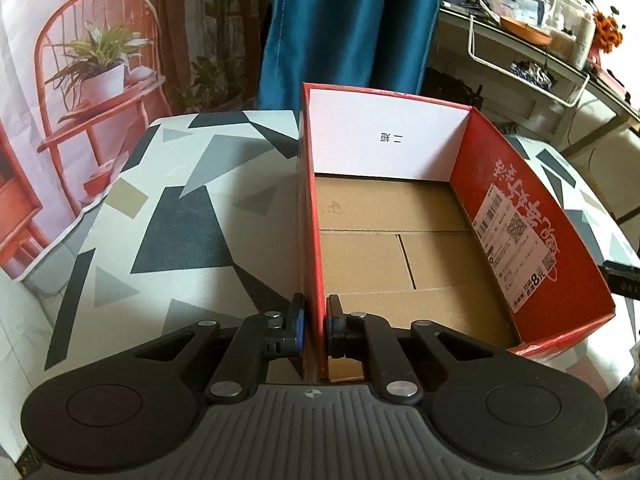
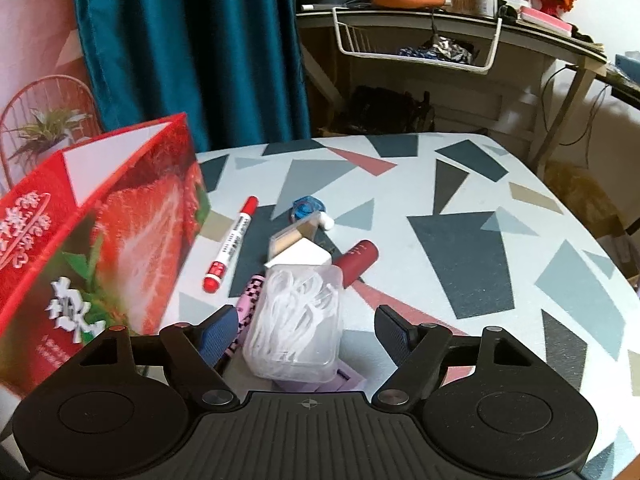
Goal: Organize rigid objects
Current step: 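Move the right tool toward the clear floss-pick box and open it, then close the right gripper on the clear floss-pick box and lift, then carry the floss-pick box into the red shoebox and release it, then return the right tool to the items and approach the purple cylinder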
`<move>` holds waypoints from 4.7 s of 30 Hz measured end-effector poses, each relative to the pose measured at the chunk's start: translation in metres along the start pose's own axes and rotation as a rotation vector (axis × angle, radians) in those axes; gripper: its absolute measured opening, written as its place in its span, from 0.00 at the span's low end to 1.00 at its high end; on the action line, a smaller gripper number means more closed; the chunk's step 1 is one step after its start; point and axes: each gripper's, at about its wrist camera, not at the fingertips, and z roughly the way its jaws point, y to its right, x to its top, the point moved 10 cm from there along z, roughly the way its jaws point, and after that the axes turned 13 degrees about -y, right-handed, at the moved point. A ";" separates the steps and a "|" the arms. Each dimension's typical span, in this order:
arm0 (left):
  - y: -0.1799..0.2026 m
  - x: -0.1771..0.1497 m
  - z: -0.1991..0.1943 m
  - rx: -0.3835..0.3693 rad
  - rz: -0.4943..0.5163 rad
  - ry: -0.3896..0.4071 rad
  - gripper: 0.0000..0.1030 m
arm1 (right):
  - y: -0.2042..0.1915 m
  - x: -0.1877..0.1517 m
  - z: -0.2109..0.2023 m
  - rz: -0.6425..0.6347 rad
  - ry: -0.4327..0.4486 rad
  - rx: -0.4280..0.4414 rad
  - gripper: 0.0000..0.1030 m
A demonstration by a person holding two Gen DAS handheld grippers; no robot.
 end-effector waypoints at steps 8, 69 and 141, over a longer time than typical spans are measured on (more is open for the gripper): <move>-0.001 -0.001 0.000 -0.007 0.013 0.005 0.11 | -0.006 0.003 0.015 -0.021 -0.040 0.023 0.65; -0.004 -0.005 -0.002 -0.026 -0.024 0.031 0.11 | -0.148 0.113 -0.016 -0.393 0.118 0.317 0.51; -0.007 -0.009 -0.003 -0.035 -0.069 0.028 0.12 | -0.055 -0.018 0.043 -0.060 -0.298 0.277 0.38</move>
